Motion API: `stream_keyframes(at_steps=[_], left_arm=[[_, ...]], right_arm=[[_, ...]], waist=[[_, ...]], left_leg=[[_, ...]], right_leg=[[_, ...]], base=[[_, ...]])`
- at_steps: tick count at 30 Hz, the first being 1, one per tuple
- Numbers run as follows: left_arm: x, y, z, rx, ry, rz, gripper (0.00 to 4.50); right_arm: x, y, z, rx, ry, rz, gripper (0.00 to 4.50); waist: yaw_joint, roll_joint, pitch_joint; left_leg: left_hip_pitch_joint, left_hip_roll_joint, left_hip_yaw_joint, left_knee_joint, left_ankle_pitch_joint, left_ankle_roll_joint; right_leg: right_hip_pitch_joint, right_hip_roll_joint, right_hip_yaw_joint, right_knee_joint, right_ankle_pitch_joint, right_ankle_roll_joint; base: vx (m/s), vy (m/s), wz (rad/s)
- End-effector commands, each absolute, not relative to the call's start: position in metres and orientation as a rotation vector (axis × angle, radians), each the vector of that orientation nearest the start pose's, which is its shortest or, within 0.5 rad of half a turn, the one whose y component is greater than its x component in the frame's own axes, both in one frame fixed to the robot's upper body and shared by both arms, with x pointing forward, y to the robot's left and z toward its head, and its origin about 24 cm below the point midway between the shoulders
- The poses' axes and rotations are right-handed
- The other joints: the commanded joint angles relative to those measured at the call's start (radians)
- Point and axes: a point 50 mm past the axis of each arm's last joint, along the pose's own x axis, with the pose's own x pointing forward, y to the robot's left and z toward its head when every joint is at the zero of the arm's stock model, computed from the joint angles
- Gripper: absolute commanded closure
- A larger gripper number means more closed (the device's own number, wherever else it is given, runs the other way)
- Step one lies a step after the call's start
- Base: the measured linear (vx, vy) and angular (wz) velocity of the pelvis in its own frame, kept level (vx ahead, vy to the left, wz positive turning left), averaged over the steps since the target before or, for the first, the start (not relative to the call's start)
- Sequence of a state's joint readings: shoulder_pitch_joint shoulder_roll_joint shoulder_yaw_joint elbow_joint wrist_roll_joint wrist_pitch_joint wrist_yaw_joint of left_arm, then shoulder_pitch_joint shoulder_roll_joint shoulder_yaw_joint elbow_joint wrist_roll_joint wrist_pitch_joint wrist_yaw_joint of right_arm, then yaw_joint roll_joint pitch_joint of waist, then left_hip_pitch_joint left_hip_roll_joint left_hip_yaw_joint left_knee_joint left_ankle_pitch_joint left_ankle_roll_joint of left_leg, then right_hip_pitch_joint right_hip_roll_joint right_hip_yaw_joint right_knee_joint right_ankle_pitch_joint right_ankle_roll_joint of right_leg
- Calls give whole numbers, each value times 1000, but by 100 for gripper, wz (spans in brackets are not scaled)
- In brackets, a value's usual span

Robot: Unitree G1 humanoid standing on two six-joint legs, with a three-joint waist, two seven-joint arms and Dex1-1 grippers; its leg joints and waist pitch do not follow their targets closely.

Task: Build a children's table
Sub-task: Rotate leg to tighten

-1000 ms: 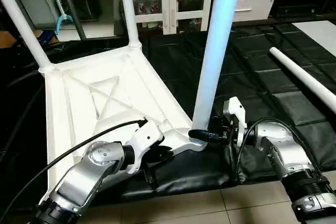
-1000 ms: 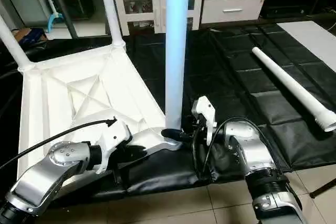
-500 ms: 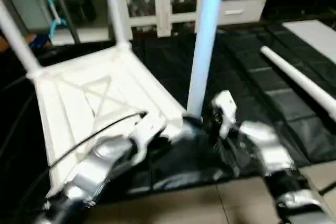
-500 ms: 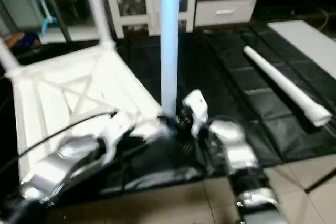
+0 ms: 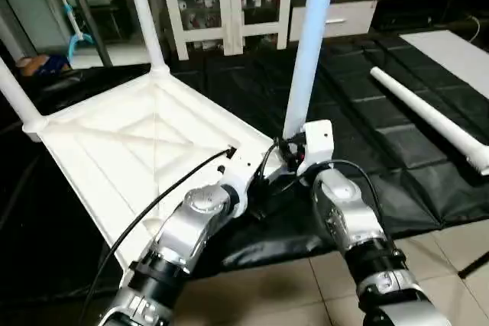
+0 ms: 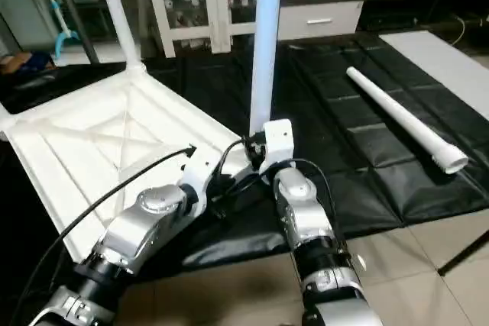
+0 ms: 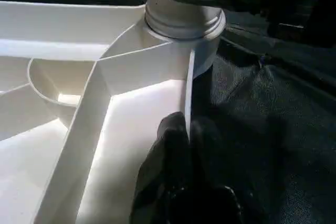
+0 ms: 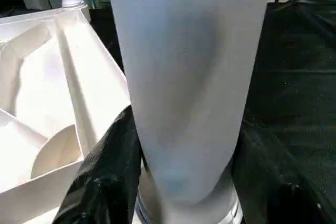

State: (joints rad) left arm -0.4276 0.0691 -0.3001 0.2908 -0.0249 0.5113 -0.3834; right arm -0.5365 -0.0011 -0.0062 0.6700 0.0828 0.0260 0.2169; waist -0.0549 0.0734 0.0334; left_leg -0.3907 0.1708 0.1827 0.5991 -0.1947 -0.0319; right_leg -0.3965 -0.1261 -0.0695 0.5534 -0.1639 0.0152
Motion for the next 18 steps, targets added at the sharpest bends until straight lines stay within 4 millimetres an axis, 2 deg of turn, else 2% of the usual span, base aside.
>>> stream_keyframes(at_steps=[1, 4, 5, 7, 8, 11, 12, 13, 16, 18], left_arm=[[310, 78, 33, 224, 426, -592, 450], [308, 79, 34, 245, 396, -630, 450], [303, 80, 35, 254, 387, -683, 450], [301, 80, 35, 254, 388, -708, 450], [295, 82, 35, 256, 399, -761, 450], [289, 85, 34, 263, 406, -810, 450], [283, 87, 33, 260, 418, -849, 450], [272, 91, 32, 256, 433, -938, 450], [266, 93, 32, 254, 447, -985, 450], [264, 94, 32, 253, 449, -999, 450]], right_arm=[[331, -67, 45, 174, 117, 544, 255], [330, -69, 57, 221, 56, 618, 255], [328, -73, 65, 246, 14, 681, 255], [328, -76, 69, 243, -4, 705, 199], [327, -84, 74, 214, -27, 758, 185], [327, -93, 76, 190, -32, 792, 158], [326, -102, 77, 170, -27, 822, 148], [322, -120, 75, 116, 21, 919, 141], [318, -131, 71, 63, 74, 981, 124], [315, -137, 66, 28, 112, 1007, 105]], waist=[[-6, -8, -48], [4, -9, -52], [5, -11, -53], [8, -10, -54], [14, -9, -58], [14, -12, -59], [16, -8, -59], [18, -6, -61], [22, -6, -62], [31, -5, -65]], left_leg=[[24, 37, -32, -98, -547, -15], [21, 40, -27, -96, -494, 2], [16, 41, -25, -96, -463, 12], [10, 42, -24, -97, -429, 19], [15, 44, -19, -91, -393, 35], [5, 45, -19, -90, -348, 58], [5, 46, -20, -90, -314, 63], [6, 45, -20, -86, -290, 68], [8, 46, -14, -77, -235, 91], [10, 44, -12, -70, -186, 104]], right_leg=[[16, -16, 7, -81, -496, -108], [19, -19, 13, -75, -437, -130], [22, -19, 15, -71, -403, -145], [27, -18, 16, -65, -367, -155], [26, -18, 19, -58, -314, -179], [34, -18, 18, -50, -279, -194], [36, -17, 18, -46, -261, -198], [38, -18, 17, -40, -240, -207], [36, -13, 21, -29, -161, -245], [40, -14, 21, -21, -102, -265]], base=[[0, 0, 0], [0, 0, 0], [0, 0, 0], [0, 0, 0], [0, 0, 0], [0, 0, 0], [69, -24, -4], [0, 0, 0], [44, -1, -1], [72, 4, -2]])
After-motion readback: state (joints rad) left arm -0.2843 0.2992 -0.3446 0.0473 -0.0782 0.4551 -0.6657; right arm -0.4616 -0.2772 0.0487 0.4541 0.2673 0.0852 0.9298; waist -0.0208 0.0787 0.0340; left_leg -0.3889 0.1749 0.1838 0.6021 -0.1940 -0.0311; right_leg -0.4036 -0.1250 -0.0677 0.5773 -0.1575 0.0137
